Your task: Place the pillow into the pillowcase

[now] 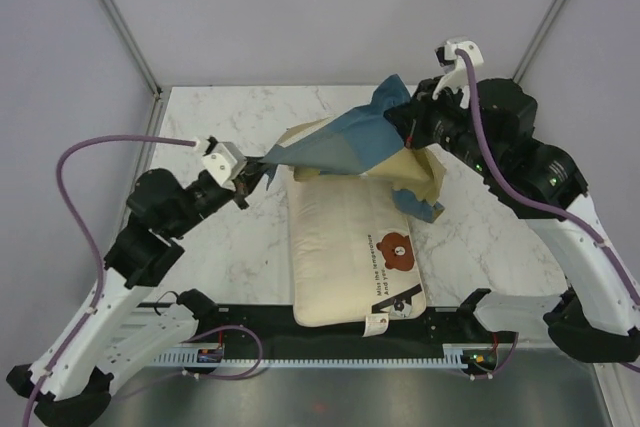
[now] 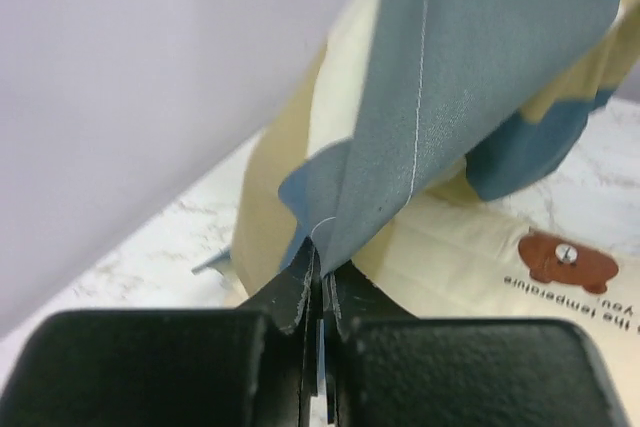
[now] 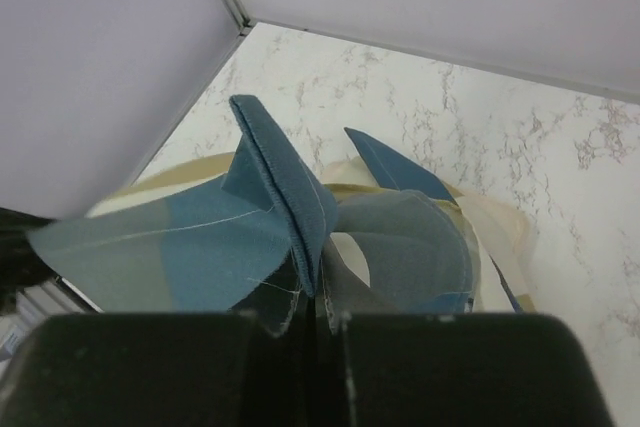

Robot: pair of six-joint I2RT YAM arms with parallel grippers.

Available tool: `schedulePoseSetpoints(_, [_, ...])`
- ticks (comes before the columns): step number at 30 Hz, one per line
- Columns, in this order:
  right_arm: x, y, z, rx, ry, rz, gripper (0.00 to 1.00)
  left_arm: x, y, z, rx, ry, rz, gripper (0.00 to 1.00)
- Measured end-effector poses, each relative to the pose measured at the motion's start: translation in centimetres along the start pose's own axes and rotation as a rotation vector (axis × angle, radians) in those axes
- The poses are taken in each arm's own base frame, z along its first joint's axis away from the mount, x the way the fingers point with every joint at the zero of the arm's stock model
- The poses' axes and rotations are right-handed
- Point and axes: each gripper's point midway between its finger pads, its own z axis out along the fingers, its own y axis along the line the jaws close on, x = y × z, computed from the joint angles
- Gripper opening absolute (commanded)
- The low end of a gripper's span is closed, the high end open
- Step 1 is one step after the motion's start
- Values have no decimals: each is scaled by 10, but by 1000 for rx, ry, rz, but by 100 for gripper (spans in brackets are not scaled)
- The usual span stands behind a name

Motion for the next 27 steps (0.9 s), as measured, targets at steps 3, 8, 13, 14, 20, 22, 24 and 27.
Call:
schedulePoseSetpoints(3, [2,4,-26,-53,-24,3,0,-56,4,-23,-11,-93,23,2])
schedulePoseSetpoints(8, [2,15,-61,-161,-86,-1,22,-74,-5,-45,27,-92,22,2])
schedulePoseSetpoints(13, [-4,11,-81,-173,-137,-20,0,-47,-12,-44,59,32,-21,2])
schedulePoseSetpoints(14, [-6,14,-83,-189,-146,-24,0,-43,-13,-43,64,50,-28,2])
schedulePoseSetpoints(20, [-6,26,-87,-260,-151,-39,0,-26,-11,-42,45,138,-75,2])
schedulePoseSetpoints(22, [-6,28,-87,-272,-150,-40,0,-26,-8,-47,17,147,-84,2])
schedulePoseSetpoints(24, [-6,31,-90,-294,-150,-41,0,-33,-5,-54,-4,131,-85,2])
schedulePoseSetpoints(27, [-13,44,-105,-371,-169,-42,0,-62,-7,-73,-5,46,-82,2])
